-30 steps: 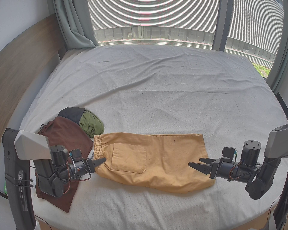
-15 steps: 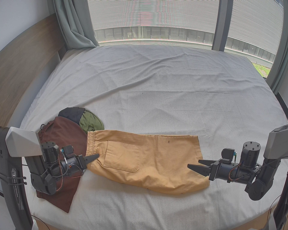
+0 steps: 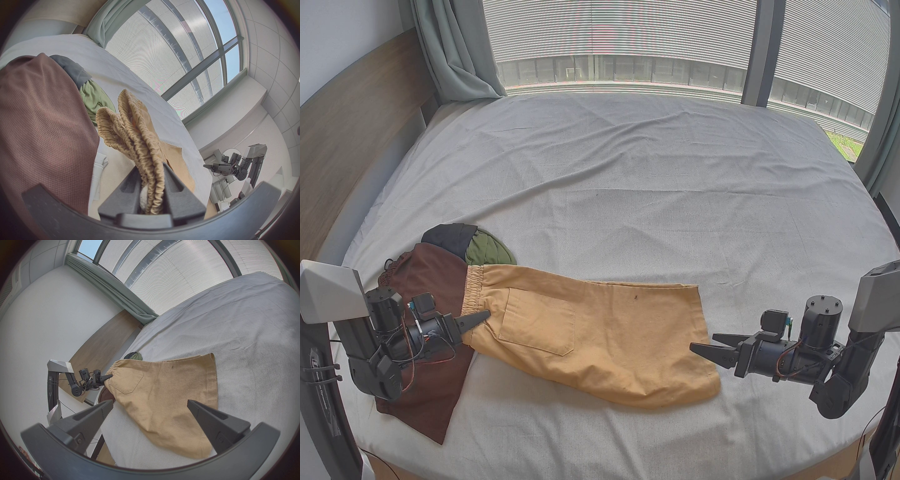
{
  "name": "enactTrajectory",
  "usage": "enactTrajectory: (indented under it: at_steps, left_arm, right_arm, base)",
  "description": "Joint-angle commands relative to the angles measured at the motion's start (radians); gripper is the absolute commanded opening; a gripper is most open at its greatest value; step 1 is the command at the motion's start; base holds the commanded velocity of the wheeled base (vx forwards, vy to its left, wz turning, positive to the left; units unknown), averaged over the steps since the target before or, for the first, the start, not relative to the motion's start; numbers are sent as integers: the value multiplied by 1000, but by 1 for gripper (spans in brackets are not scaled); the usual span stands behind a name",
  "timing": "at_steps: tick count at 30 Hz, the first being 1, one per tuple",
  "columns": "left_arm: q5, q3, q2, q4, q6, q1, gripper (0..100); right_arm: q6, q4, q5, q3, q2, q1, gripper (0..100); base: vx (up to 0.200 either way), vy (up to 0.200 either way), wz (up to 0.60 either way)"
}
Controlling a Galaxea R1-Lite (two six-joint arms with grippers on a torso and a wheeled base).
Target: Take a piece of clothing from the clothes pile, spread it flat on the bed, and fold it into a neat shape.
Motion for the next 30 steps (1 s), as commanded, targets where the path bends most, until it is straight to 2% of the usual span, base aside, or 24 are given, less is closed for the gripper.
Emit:
enactTrajectory:
  at_steps: [1,12,20,30]
  left_arm:
    - [-1,1,-18,0,1,12,0]
    - [-1,2,-22,0,2,20,0]
    - [-1,16,-51,0,2,-7,0]
    - [56,21,-102,0,-2,-154,0]
  right_arm:
    - [0,-1,1,1,-1,3,100]
    - [-5,-1,1,1,4,7,100]
    - [-5,1,1,-2,2,12,100]
    - [-5,-1,1,-13,-7,10,100]
  base:
    - [0,0,0]
    - [0,0,0]
    - [0,0,0]
    - [0,0,0]
